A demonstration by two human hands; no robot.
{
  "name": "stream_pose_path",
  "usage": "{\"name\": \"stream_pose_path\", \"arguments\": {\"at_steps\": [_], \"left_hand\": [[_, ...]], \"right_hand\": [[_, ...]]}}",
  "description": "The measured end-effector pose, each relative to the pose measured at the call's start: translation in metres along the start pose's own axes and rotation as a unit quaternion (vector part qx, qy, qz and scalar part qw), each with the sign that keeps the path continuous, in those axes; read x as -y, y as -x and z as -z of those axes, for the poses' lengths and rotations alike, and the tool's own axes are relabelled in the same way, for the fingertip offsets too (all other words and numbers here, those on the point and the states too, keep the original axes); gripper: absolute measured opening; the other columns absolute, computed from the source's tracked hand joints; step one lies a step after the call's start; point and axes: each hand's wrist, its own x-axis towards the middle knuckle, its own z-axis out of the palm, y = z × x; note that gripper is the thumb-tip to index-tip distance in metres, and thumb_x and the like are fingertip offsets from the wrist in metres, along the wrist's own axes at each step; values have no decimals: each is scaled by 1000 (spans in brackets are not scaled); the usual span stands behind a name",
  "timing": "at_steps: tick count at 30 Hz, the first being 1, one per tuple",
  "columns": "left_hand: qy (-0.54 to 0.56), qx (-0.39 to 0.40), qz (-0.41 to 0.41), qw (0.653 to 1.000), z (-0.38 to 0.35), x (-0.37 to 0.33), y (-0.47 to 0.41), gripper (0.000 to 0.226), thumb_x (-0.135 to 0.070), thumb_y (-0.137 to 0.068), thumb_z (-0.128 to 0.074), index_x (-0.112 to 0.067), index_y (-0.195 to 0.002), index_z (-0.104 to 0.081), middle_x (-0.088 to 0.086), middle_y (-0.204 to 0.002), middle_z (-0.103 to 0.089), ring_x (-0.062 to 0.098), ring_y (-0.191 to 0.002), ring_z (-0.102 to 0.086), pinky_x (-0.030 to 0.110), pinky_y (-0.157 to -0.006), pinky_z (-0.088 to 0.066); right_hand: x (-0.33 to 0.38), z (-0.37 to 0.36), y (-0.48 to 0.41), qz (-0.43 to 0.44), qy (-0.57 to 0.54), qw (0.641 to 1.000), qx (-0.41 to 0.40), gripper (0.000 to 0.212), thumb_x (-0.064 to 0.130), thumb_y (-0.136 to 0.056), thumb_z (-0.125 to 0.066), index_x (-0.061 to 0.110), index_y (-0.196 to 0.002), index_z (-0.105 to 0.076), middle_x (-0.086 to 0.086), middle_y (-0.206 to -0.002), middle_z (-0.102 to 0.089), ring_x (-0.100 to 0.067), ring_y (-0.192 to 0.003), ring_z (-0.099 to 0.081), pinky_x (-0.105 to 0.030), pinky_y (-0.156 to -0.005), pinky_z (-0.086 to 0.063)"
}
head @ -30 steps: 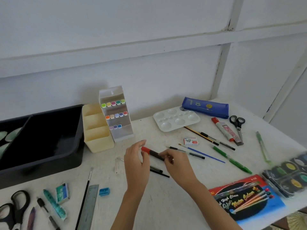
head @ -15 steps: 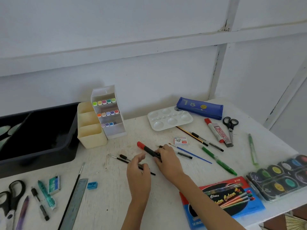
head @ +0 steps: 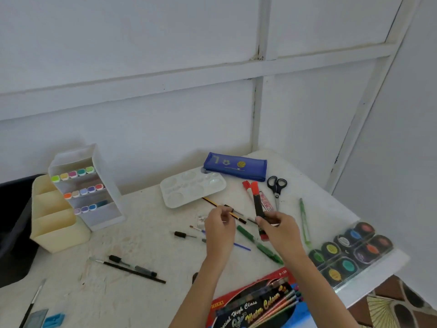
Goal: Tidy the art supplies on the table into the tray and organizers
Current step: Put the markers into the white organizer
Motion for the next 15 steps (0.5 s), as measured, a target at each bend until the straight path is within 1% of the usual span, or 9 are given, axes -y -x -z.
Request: {"name": "stream_pose_path", "arguments": {"at_steps": [1,3,4,7,9,10,13,15], "left_hand": [[-6,11,-3,1000,-12,-4,-6,18,-6,-91,-54,-11,-107,-61,-1,-100,-60,6,-87,-56,12,-76,-48],[-20,36,-4,999,-36,-11,-17,20,-8,-91,-54,-10,-110,-60,2,-105,-60,11,-94,-56,20,-83,-48],[-27,48,-4,998,-46,-15,-22,22,-9,-91,-54,-9,-113,-58,3,-108,-58,12,-98,-54,21,-86,-46],[-65,60,-10,996,-72,-23,-36,31,-12,-92,-54,-8,-123,-51,5,-117,-51,15,-109,-48,18,-87,-37],[-93,54,-13,994,-84,-25,-44,36,-16,-92,-56,-6,-126,-47,8,-120,-49,20,-113,-47,22,-89,-40],[-109,54,-12,992,-88,-23,-46,37,-18,-92,-57,-6,-125,-47,9,-119,-50,21,-112,-46,23,-88,-40],[-149,53,-19,987,-93,-17,-48,33,-20,-92,-58,-6,-120,-49,8,-115,-53,20,-109,-46,19,-80,-34],[-143,33,-25,989,-93,-17,-46,28,-17,-92,-57,-7,-117,-52,7,-109,-57,19,-103,-50,18,-76,-37]], "right_hand": [[-2,8,-2,-11,-18,1000,0,23,14,-85,-69,7,-106,-64,-7,-85,-68,-22,-68,-66,-24,-59,-55],[-5,21,-6,-21,-34,999,2,24,11,-85,-68,9,-107,-62,-8,-85,-68,-23,-67,-67,-19,-52,-53],[-6,26,-7,-25,-39,999,4,24,11,-85,-68,11,-108,-61,-8,-86,-68,-22,-68,-67,-19,-52,-53],[-9,34,-10,-38,-56,998,13,25,10,-85,-68,13,-108,-59,-10,-88,-68,-22,-71,-69,-24,-55,-56],[-9,36,-13,-41,-69,997,8,24,10,-85,-68,11,-108,-59,-11,-88,-68,-22,-71,-69,-27,-58,-58],[-9,38,-14,-40,-72,997,5,24,10,-85,-67,11,-107,-59,-11,-87,-69,-22,-69,-69,-27,-58,-58],[-8,41,-18,-35,-79,996,2,23,11,-86,-67,13,-107,-59,-9,-86,-69,-17,-65,-69,-24,-57,-57],[-9,42,-20,-35,-81,996,2,23,11,-85,-67,14,-107,-59,-9,-85,-69,-16,-63,-69,-23,-56,-56]]}}
